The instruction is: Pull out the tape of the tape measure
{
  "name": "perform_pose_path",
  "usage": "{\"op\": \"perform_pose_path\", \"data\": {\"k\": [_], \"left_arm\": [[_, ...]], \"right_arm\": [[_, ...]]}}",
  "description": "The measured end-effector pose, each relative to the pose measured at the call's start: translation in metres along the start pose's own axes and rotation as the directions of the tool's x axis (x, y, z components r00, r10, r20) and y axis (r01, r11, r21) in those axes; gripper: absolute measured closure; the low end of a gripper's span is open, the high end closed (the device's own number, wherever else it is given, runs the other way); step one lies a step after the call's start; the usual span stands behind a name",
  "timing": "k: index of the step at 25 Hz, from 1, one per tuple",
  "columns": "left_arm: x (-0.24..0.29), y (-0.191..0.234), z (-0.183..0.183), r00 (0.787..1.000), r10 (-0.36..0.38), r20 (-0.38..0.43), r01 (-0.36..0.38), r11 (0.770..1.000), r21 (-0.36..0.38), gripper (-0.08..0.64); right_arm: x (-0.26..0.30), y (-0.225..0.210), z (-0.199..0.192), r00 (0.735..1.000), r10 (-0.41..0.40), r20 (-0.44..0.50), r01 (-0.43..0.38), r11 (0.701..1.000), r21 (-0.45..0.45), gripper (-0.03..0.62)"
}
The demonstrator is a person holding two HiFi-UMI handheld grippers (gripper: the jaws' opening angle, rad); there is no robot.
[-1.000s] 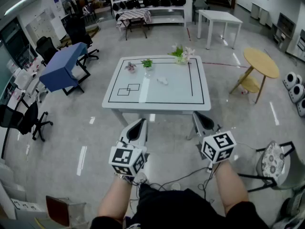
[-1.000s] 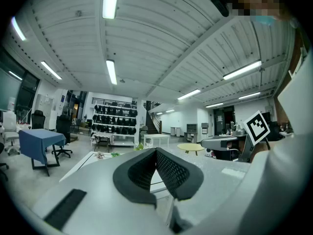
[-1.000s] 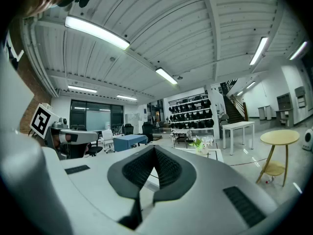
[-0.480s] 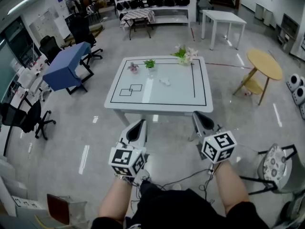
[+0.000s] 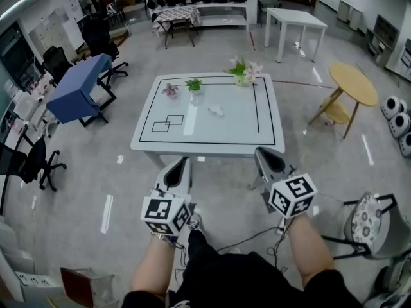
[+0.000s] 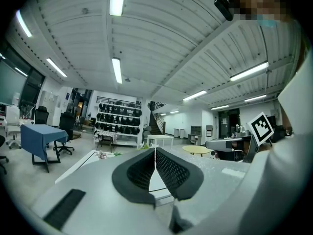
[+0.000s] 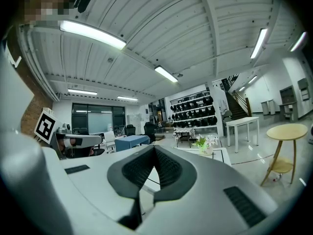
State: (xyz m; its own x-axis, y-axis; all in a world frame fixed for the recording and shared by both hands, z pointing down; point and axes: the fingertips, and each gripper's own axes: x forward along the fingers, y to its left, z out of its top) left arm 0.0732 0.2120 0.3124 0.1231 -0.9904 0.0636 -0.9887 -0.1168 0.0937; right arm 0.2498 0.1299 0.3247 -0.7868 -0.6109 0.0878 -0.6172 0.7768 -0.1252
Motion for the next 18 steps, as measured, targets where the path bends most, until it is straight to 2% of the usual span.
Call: {"op": "perform_pose_path", "data": {"k": [4,6,8,11,18], "left_arm": [[0.031,0.019,-0.006,0.999,-0.031,-0.004,0.031,0.999,-0.012,0.555],[0.047,0.030,-0.007,0.999,-0.052,-0.009,0.052,0.999,-0.011,0.544],[0.065,0.045,-0.006,0.997,-0.078,-0.013,0.078,0.997,-0.007,0.421],[0.094,0.072,-0.003,0.994,-0.109,-0.023,0.109,0.994,0.005,0.345],[0.157,0.140,0.007,0.984,-0.175,-0.042,0.176,0.984,0.019,0.321]], "right_arm": [[0.029,-0.014,-0.003,1.000,-0.013,-0.010,0.013,1.000,0.001,0.587],[0.046,-0.019,-0.004,1.000,-0.022,-0.009,0.022,1.000,0.003,0.540],[0.065,-0.024,-0.001,0.999,-0.032,-0.002,0.032,0.999,-0.005,0.482],[0.102,-0.031,0.004,0.999,-0.052,0.011,0.052,0.999,-0.014,0.411],[0.184,-0.045,0.013,0.993,-0.121,-0.003,0.121,0.992,-0.021,0.385]]}}
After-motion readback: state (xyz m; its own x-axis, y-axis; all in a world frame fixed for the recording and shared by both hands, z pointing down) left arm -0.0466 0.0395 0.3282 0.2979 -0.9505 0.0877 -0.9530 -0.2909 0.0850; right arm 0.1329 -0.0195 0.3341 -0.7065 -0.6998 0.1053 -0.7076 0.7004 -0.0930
